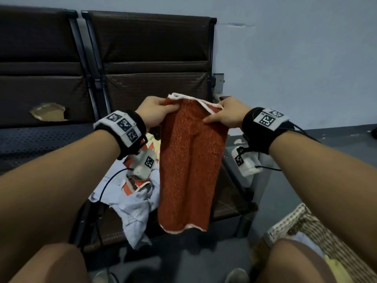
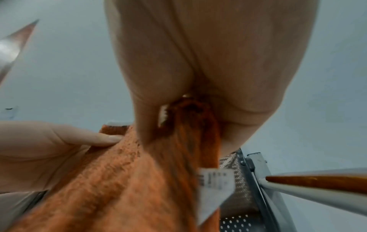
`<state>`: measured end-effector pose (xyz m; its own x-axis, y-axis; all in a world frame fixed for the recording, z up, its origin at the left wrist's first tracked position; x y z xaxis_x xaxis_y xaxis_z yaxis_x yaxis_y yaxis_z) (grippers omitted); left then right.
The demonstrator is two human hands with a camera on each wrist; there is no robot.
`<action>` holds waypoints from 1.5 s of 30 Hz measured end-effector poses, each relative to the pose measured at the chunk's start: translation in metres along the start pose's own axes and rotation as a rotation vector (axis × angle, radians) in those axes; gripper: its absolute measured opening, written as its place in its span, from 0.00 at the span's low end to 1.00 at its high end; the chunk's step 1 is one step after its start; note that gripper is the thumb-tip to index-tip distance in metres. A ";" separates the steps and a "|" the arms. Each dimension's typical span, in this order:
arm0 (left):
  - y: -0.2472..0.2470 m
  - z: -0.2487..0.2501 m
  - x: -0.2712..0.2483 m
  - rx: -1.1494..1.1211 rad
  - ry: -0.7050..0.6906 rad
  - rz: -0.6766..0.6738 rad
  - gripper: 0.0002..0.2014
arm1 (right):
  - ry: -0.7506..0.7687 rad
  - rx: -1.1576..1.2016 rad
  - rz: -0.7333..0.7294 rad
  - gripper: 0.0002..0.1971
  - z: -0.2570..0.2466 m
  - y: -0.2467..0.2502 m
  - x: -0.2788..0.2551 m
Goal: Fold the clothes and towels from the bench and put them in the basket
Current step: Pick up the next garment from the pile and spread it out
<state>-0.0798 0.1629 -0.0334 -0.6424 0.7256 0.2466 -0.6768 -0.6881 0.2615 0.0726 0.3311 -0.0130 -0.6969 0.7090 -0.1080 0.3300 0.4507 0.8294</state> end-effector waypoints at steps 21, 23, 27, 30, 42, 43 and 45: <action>-0.014 -0.117 -0.087 0.258 0.150 -0.331 0.06 | 0.047 -0.016 -0.326 0.06 0.067 -0.126 -0.031; -0.024 -0.135 -0.111 0.266 0.328 -0.495 0.06 | -0.069 0.021 -0.512 0.04 0.088 -0.153 -0.042; -0.033 -0.147 -0.130 0.320 0.552 -0.617 0.13 | -0.218 0.109 -0.710 0.07 0.106 -0.181 -0.053; -0.034 -0.154 -0.114 0.296 0.524 -0.553 0.15 | -0.250 0.208 -0.646 0.02 0.108 -0.185 -0.043; -0.022 -0.217 -0.034 0.433 0.180 0.040 0.17 | -0.196 0.318 0.003 0.17 0.108 -0.195 0.063; -0.020 -0.215 -0.033 0.461 0.165 0.087 0.16 | -0.201 0.299 0.001 0.19 0.110 -0.199 0.065; -0.018 -0.202 -0.038 0.513 0.072 0.189 0.14 | -0.187 0.254 0.000 0.22 0.109 -0.207 0.066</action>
<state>-0.1159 0.1476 -0.2360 -0.7710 0.5749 0.2739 -0.2968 -0.7049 0.6442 0.0283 0.3438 -0.2515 -0.5755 0.7859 -0.2261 0.4953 0.5550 0.6684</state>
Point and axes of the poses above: each hand's wrist, its own x-axis towards the middle knuckle, its own y-axis out of the back of the hand, z = x × y, the point moved 6 cm from there along x, towards the middle knuckle, and after that the axes turned 11 degrees about -y, right-handed, at the moved point
